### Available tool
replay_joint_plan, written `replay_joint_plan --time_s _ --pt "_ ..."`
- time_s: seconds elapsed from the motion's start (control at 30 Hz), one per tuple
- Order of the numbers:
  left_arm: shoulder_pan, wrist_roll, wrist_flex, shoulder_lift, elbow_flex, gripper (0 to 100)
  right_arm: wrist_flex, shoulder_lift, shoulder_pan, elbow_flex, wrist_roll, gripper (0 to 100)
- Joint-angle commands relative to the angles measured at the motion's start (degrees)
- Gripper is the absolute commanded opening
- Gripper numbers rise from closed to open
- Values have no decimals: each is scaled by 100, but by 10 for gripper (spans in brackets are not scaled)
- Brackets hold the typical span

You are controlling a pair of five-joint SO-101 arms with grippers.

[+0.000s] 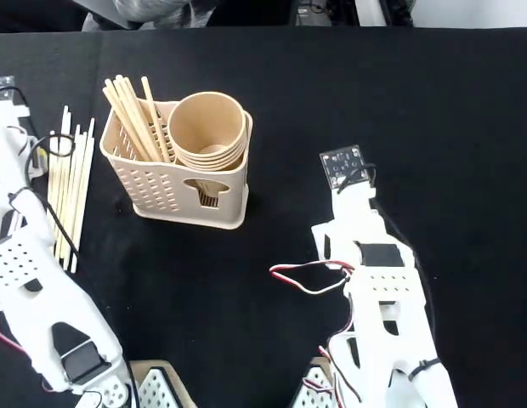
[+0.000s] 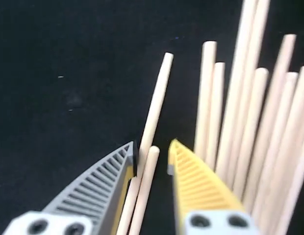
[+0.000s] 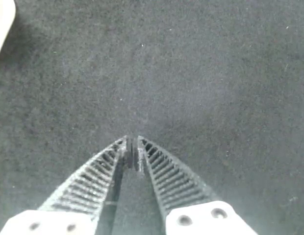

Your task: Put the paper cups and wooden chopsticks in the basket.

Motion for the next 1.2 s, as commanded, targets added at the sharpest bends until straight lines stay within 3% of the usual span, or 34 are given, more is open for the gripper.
replay_joint_plan --time_s 0.0,0.17,0.43,0.7,0.9,1.07,1.17 --pt "-286 9 0 -9 -163 60 -114 -31 79 -40 53 28" --pt "-303 9 448 -9 -462 30 -114 -31 79 -40 53 28" --pt "-286 18 2022 44 -1938 30 -114 -31 88 -40 53 28" --pt "-303 62 2444 -18 -2545 30 -114 -31 88 -40 53 28" --pt "-312 659 3798 -18 -4664 30 -114 -31 79 -40 53 28" --pt "-646 1275 3868 -18 -6018 29 -114 -31 97 -40 53 28" --pt "-822 1389 3868 -79 -5991 29 -114 -31 79 -48 53 28"
